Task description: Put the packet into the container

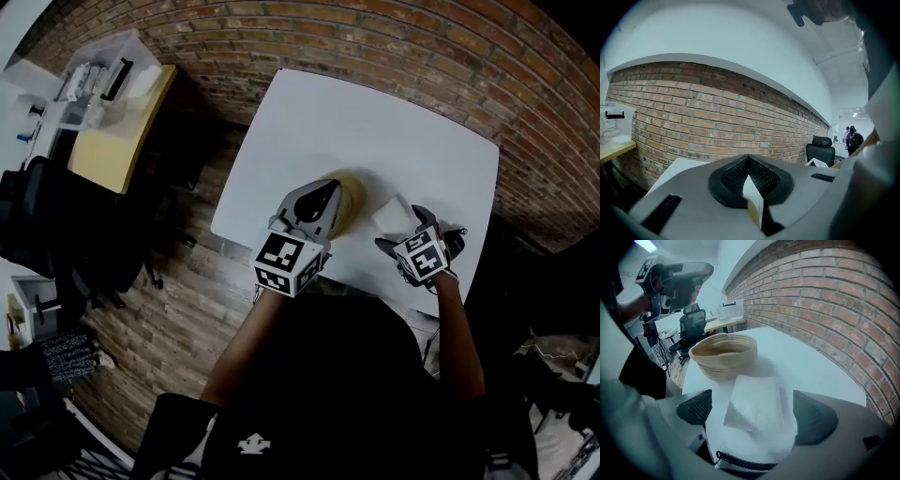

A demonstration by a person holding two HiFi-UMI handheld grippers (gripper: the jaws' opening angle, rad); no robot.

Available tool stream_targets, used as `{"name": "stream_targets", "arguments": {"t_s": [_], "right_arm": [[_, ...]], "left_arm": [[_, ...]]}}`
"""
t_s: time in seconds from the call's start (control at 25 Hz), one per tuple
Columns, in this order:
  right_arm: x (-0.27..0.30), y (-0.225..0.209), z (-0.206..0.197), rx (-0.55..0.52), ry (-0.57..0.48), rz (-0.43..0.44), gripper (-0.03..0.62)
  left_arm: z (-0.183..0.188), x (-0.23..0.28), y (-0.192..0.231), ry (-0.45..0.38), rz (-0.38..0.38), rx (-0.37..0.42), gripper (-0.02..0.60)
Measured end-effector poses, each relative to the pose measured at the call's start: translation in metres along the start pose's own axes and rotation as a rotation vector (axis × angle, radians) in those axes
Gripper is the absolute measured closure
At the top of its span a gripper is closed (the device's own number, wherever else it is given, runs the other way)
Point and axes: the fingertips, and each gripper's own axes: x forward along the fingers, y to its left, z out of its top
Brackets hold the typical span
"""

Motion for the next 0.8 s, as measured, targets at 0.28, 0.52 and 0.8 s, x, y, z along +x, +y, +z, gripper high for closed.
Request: {"name": "stream_targets", "arguments": {"t_s": [0.28, 0.52, 0.8], "right_arm": [[0.016, 0.001, -0.014, -0.008, 0.06, 0.003, 0.028], [0.025, 0.0, -0.029, -0.025, 0.12, 0.018, 0.025], [0.029, -0.001, -0.034, -0.012, 0.152, 0.018, 0.026]], "left_arm": [[-0.004, -0.004, 0.007, 0.008, 0.04, -0.011, 0.577], [-0.002, -0.006, 0.005, 0.0, 0.036, -0.002, 0.577], [-0.002, -0.01, 0.007, -0.006, 0.043, -0.003, 0.577]]}}
